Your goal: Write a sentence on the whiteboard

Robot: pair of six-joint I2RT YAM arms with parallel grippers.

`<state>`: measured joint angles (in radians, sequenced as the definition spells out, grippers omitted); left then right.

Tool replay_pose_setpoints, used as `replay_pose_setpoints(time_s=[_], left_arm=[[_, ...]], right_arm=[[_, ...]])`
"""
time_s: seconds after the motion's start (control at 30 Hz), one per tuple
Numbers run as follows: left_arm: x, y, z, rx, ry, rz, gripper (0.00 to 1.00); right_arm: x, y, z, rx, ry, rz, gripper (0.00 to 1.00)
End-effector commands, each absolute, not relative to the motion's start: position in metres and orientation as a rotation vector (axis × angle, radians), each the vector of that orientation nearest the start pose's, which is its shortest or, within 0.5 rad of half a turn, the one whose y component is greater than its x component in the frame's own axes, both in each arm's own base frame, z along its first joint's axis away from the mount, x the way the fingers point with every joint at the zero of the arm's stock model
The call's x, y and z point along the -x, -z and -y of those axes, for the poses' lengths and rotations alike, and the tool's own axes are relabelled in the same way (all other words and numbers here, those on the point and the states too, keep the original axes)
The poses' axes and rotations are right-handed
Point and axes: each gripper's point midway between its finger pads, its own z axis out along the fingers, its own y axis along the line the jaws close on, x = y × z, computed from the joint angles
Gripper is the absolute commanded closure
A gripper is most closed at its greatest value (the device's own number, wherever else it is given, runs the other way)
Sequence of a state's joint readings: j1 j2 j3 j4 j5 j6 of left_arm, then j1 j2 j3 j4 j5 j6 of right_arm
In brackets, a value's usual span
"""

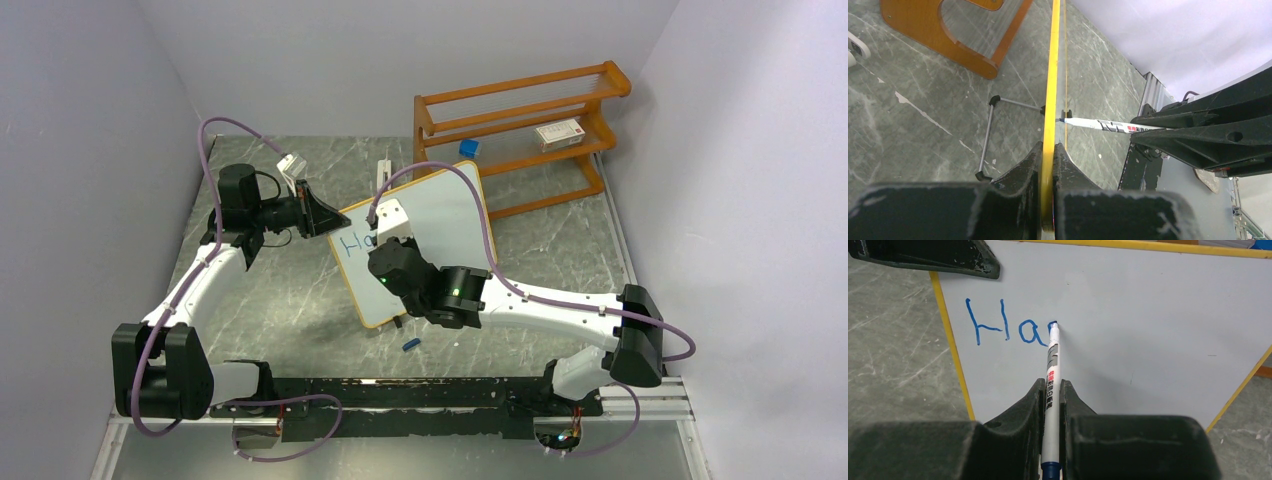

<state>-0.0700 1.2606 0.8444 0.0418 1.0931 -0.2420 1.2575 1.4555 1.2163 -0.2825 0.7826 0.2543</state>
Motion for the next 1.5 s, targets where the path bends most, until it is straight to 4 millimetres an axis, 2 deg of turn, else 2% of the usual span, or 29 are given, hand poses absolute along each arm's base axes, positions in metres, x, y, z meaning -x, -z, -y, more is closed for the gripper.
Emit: replay_pose_setpoints(time_s=[0.0,0.3,0.9,1.3,1.47], left_arm=[[-0.294,-0.223,0.187,-0.618,1.27,-1.849,0.95],[-0.294,-0.223,0.187,-0.619,1.271,-1.848,0.95],[-0.294,-0.224,0.187,-0.619,1.272,-1.846,0.95],[-0.294,-0.223,0.187,-0.617,1.27,-1.848,0.95],[-0.294,-0.223,0.187,-0.616,1.271,-1.849,0.95]], right_arm=[[-0.24,-0.235,-0.336,0.467,-0.148,-1.879,1.0],[-0.236,-0.222,-0.328,0.472,-0.122,-1.921,1.0],[-0.224,-0.218,-0.341,0.553,-0.218,-1.945,1.0],[-0.229,-0.241,-0.325,0.469,-0.203,-1.884,1.0],[-0.233,-0.246,-0.325,0.446,-0.2,-1.863,1.0]])
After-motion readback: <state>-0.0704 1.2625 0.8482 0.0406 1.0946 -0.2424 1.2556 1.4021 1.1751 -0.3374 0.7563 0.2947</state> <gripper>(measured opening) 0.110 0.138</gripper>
